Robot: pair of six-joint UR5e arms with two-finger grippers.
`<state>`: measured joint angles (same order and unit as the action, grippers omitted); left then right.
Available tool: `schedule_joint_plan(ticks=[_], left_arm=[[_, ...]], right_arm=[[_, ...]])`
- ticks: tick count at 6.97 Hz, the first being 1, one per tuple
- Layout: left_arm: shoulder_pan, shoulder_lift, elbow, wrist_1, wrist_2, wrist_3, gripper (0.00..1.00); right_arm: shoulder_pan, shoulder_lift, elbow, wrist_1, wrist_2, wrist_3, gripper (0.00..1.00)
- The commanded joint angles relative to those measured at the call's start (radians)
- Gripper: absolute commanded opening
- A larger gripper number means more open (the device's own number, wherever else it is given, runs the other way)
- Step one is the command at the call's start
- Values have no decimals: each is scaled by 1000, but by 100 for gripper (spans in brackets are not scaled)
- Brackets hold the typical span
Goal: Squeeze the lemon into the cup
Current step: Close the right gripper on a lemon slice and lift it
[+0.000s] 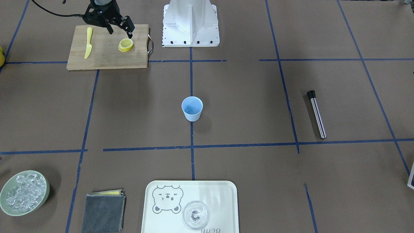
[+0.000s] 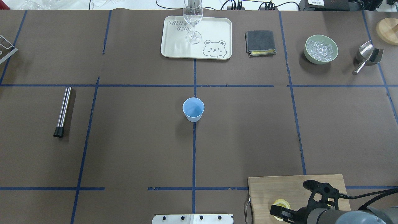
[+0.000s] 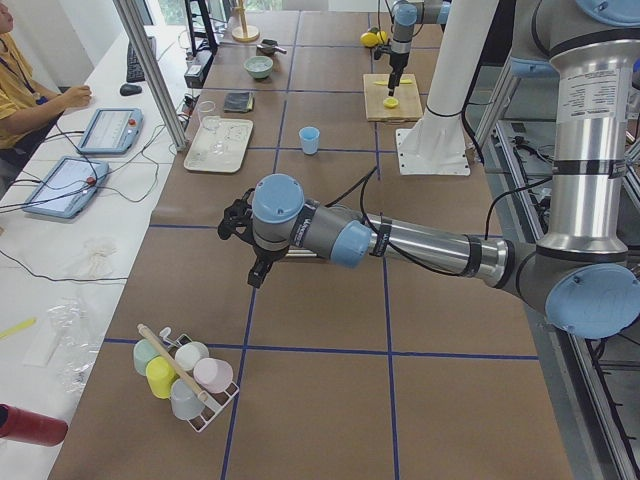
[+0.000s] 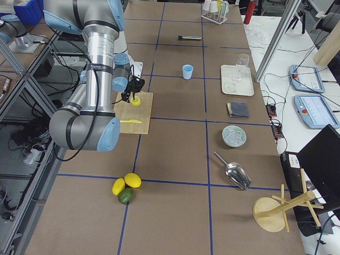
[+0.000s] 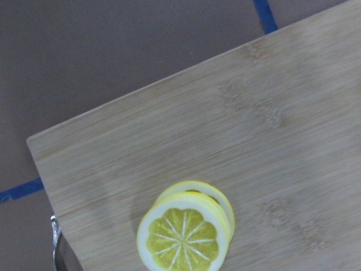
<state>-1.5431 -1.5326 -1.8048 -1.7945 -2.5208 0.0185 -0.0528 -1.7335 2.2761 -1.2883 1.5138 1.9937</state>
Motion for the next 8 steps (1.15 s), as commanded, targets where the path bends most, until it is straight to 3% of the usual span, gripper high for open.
schedule_joint_plan(ticks=[1,8], left_arm=[[0,0,-2,-2,-1,1,100],[-2,19,-25,-2,-3,1,100]], right_arm=[[-10,148,-38,-144,-9,49,100],[41,126,-89,-151,5,37,100]])
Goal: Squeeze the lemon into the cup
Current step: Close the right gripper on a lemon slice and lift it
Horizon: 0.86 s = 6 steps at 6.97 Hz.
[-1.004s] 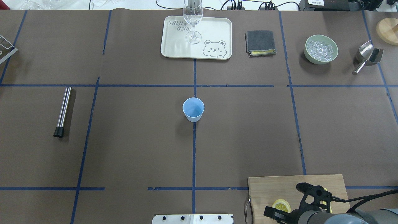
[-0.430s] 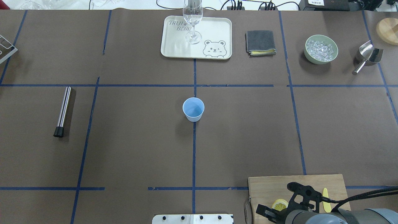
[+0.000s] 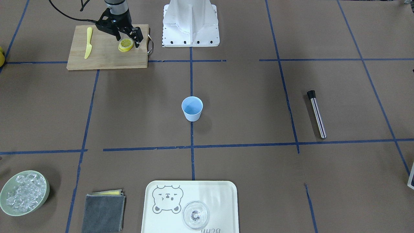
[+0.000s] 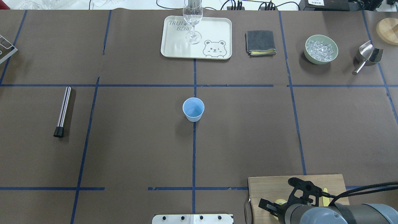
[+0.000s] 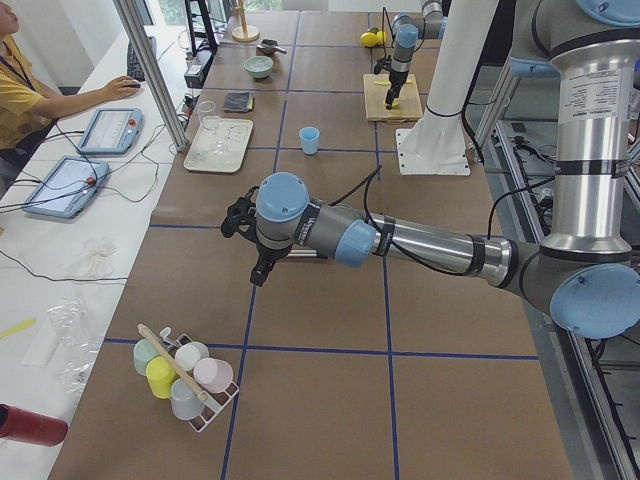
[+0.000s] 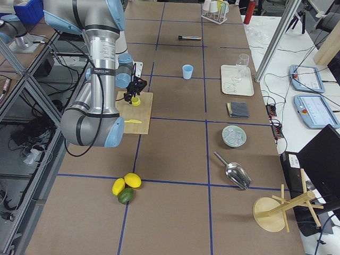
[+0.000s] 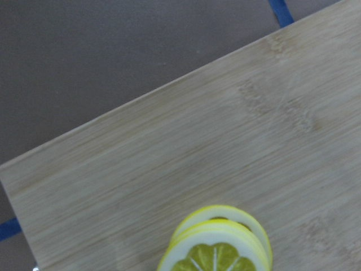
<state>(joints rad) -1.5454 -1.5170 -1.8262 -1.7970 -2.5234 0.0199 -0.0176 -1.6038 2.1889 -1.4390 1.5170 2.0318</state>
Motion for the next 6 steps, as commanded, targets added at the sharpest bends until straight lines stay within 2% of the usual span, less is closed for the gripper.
schedule_joint_plan(ticks=[1,2,3,6], left_arm=[[-1,3,-5,1,0,0,100],[-1,4,-10,1,0,-2,100],[-1,4,-11,1,0,-2,100],[-4,4,-18,1,0,-3,100]], right_arm=[[5,-2,-1,0,2,-1,100],[5,-2,-6,0,0,1,99],[5,-2,-5,0,0,5,90],[7,-1,5,0,-1,10,32]])
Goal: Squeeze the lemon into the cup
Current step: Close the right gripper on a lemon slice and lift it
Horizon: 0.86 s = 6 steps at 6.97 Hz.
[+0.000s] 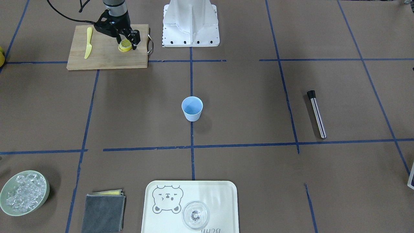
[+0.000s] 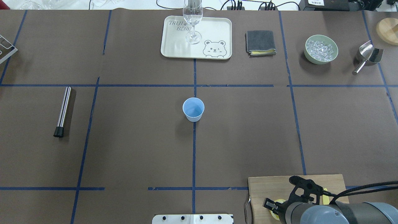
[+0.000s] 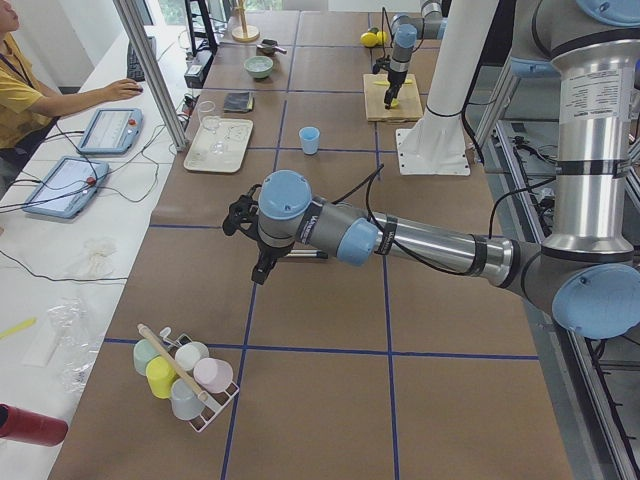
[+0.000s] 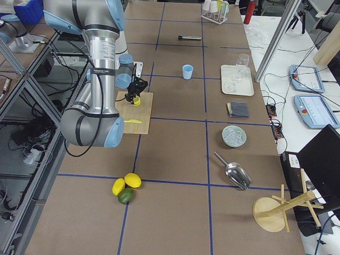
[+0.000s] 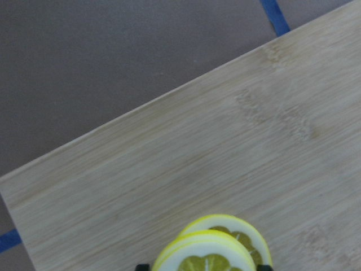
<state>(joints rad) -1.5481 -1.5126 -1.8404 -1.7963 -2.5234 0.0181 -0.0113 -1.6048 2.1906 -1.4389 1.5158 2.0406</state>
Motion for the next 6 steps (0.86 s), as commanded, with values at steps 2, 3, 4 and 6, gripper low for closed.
schedule_joint_plan(ticks=[2,3,4,6], left_arm=[[-1,18,-3,0,-62,-1,100],[-6,20,-5,0,-69,-1,100],[-7,20,-6,0,-69,-1,100],[-7,22,-5,0,-69,-1,100]], right_arm=[[4,-15,39,-12,1,0,29],[4,-21,69,-47,3,0,29],[4,-20,75,-54,3,0,29],[10,-23,84,-55,3,-4,29]])
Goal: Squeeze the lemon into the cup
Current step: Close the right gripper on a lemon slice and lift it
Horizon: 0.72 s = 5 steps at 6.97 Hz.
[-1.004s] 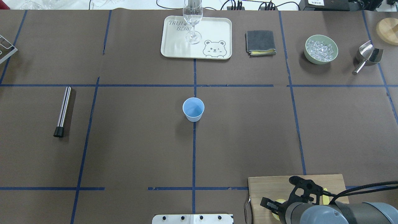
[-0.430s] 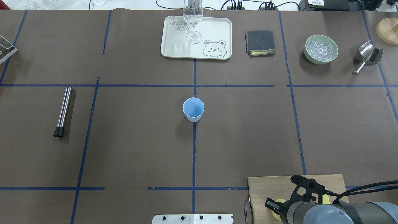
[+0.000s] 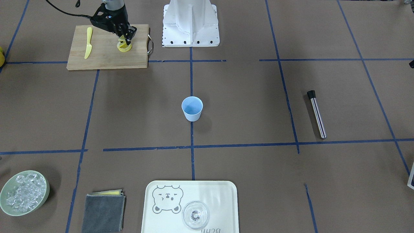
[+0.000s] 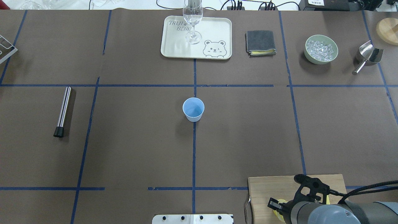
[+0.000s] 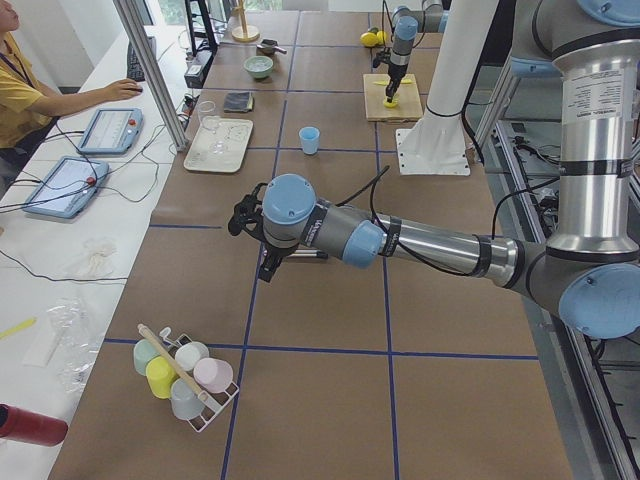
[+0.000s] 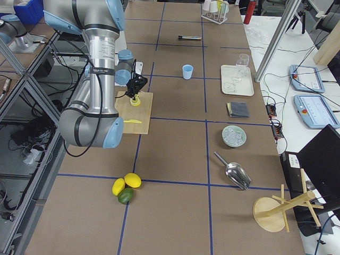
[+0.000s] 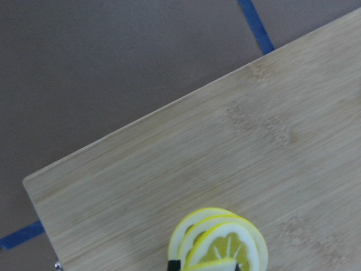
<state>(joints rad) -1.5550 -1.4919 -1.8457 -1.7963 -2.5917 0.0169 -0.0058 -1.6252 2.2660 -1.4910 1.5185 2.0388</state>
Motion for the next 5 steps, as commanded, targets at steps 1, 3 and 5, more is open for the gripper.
schedule_joint_plan(ticks=[1,3,5], left_arm=[[0,11,-1,0,-1,0,100],[0,10,0,0,-1,0,100],[0,12,-1,0,-2,0,100]], right_arm=[[6,-2,10,-5,0,-2,29],[4,-2,10,-14,0,-2,22],[4,-2,9,-15,0,-2,21]])
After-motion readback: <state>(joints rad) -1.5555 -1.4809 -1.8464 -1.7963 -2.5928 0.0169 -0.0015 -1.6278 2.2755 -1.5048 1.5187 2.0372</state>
